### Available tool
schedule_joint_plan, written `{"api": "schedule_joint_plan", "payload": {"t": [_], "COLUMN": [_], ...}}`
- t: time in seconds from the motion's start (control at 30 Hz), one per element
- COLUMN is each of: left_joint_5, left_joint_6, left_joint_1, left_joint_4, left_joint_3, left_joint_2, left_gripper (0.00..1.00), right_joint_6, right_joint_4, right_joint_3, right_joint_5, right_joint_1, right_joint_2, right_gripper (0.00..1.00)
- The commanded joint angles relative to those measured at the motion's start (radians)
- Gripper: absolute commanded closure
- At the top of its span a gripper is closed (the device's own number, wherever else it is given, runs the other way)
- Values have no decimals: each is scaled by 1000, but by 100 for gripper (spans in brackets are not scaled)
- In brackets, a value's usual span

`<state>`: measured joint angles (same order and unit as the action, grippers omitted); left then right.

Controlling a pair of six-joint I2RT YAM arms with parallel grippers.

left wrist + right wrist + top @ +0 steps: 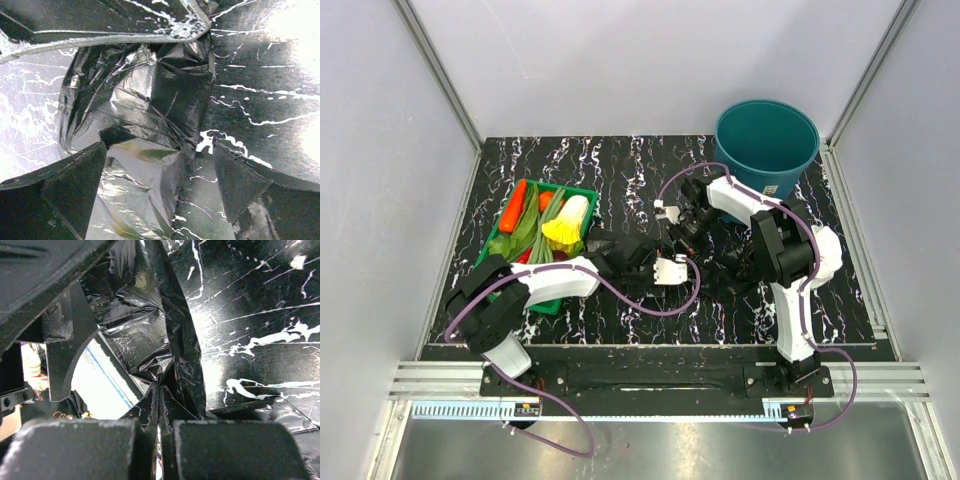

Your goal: Put the trash bags into the trash bin

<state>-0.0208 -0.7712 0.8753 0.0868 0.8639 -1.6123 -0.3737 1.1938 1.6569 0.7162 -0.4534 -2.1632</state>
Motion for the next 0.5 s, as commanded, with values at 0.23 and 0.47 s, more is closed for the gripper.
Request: {"api": "schedule_joint_plan", "payload": {"t": [0.23,0.47], "left_joint_5": [-50,-232], "left_joint_6": [-16,-34], "left_joint_1": [4,-4], "left_joint_4": [20,347], "left_joint_3": [55,210], "left_joint_2": [-5,-5], "left_gripper": [100,100], "right_joint_6": [-18,-7], "right_joint_4": [24,24], "right_joint_3": [27,70], "right_joint_5": [25,17], "right_joint_1": [15,22], "right_joint_2": [-29,-21], "right_gripper": [100,73]}}
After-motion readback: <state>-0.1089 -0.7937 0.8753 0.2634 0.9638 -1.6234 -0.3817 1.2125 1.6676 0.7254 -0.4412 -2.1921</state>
